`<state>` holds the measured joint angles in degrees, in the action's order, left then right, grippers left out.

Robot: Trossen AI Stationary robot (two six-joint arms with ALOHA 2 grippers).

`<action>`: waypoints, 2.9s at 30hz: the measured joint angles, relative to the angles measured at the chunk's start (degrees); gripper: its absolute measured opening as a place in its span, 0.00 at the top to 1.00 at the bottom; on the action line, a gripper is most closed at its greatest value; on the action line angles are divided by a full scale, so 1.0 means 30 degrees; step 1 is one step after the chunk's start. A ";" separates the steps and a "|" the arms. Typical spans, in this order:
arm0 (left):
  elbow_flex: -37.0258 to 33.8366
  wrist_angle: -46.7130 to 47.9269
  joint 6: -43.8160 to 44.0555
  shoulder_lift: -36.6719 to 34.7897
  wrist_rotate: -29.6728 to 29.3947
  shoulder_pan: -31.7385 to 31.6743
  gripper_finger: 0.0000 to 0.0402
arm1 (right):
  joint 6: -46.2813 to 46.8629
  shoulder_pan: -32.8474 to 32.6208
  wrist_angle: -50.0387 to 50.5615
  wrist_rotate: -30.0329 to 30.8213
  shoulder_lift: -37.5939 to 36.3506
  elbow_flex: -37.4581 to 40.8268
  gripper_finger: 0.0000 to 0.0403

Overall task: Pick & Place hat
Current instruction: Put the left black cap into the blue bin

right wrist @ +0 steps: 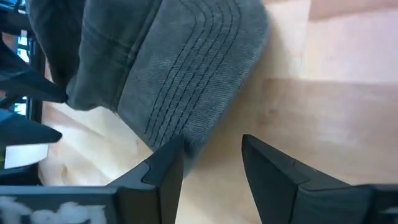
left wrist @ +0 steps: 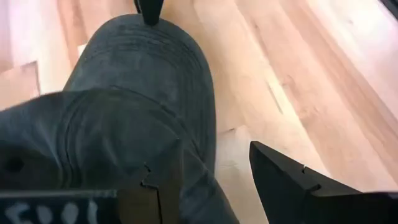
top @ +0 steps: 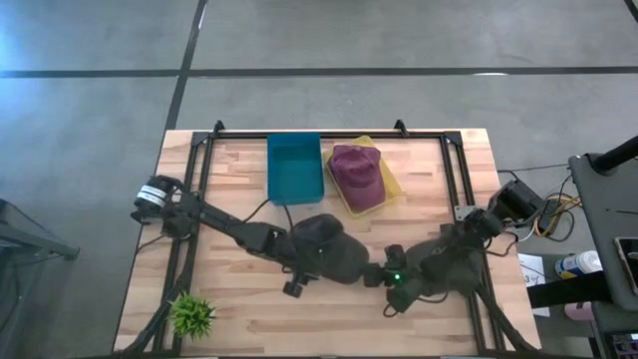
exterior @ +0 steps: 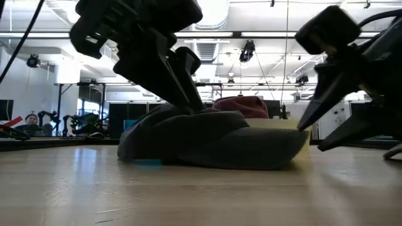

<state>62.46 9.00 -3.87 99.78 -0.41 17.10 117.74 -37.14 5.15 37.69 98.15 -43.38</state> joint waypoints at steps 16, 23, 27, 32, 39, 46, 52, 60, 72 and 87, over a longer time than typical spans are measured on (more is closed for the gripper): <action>0.0000 -0.1003 0.0655 0.0047 -0.0029 0.0000 0.56 | -0.6723 0.2514 -0.4129 -0.0080 -0.0007 -0.0109 0.65; 0.0821 0.2355 -0.0906 -0.0609 -0.3686 0.0204 0.56 | -0.6860 0.2789 -0.4240 -0.0218 -0.0007 -0.0109 0.65; 0.1494 0.6683 -0.0746 -0.1508 -0.5399 0.0081 0.56 | -0.5976 0.2775 -0.4259 -0.0653 0.0073 -0.0109 0.65; 0.0683 0.8134 0.0944 -0.1496 -0.5220 -0.0529 0.56 | -0.5624 0.2780 -0.4516 -0.0733 0.0436 -0.0109 0.65; -0.1433 0.6251 0.2187 -0.0799 -0.4108 -0.0882 0.56 | -0.5235 0.2960 -0.6106 -0.0933 0.1779 -0.0117 0.65; -0.2780 0.2163 0.3817 -0.0799 -0.1535 -0.0867 0.56 | -0.6572 0.3601 -0.7209 -0.0627 0.2240 -0.0120 0.65; -0.2876 0.0607 0.3368 -0.0726 -0.1396 -0.0860 0.56 | -1.1548 0.4346 -1.0667 -0.1025 0.2229 -0.0109 0.65; -0.0964 0.2994 0.2423 -0.1714 -0.2836 -0.0226 0.56 | -1.7623 0.4623 -1.2352 -0.3903 0.1417 -0.0146 0.70; 0.2686 1.0806 0.8419 -0.7306 -0.9996 0.2760 0.56 | -2.8695 0.5169 -0.6642 -0.4707 -0.2491 -0.1561 0.96; 0.5071 1.0844 1.0271 -1.0263 -1.3185 0.2346 0.56 | -5.5109 0.3437 1.1030 0.4223 -0.0938 -1.0741 0.97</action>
<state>77.67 41.53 26.94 68.99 -39.97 24.14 -47.58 -26.83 38.24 50.36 95.33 -75.60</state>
